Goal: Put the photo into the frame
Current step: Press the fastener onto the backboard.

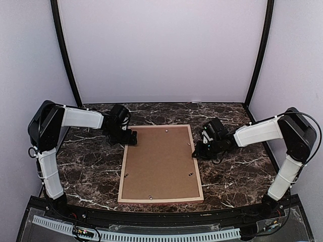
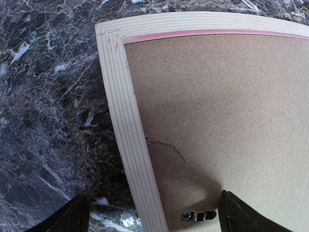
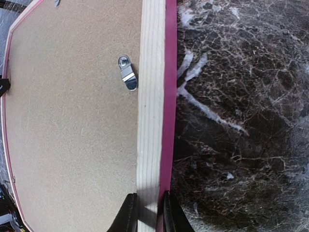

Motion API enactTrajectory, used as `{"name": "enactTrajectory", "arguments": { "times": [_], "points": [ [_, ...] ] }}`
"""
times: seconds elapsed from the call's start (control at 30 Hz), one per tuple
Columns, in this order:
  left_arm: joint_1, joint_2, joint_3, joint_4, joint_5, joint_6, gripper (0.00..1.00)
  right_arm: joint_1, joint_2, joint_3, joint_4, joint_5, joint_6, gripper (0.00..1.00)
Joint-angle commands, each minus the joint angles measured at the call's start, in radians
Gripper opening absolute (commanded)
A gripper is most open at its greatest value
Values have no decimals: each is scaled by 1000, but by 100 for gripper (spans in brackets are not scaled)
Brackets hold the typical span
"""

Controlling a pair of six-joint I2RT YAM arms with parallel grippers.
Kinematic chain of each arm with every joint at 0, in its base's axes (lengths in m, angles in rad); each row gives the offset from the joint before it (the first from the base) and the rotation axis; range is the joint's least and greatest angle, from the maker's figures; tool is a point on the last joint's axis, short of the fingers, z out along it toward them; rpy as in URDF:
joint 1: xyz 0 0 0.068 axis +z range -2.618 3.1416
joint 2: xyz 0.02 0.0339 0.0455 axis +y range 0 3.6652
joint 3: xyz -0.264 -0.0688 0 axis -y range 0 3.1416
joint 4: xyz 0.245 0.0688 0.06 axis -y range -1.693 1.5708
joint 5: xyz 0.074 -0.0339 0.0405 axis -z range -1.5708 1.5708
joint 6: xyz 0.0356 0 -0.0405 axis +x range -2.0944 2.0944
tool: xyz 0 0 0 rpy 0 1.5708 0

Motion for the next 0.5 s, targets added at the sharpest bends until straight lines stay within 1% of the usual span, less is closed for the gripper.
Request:
{"name": "enactTrajectory", "arguments": {
  "times": [0.0,0.27,0.47],
  "points": [
    [6,12,32,-4,-25,-20,96,9,27,-9,22,-33,10,15],
    [10,18,23,-29,-40,-29,95,9,25,-18,34,-37,15,15],
    [9,-10,-28,-30,-42,-38,93,9,18,-27,36,-38,19,15]
  ]
}}
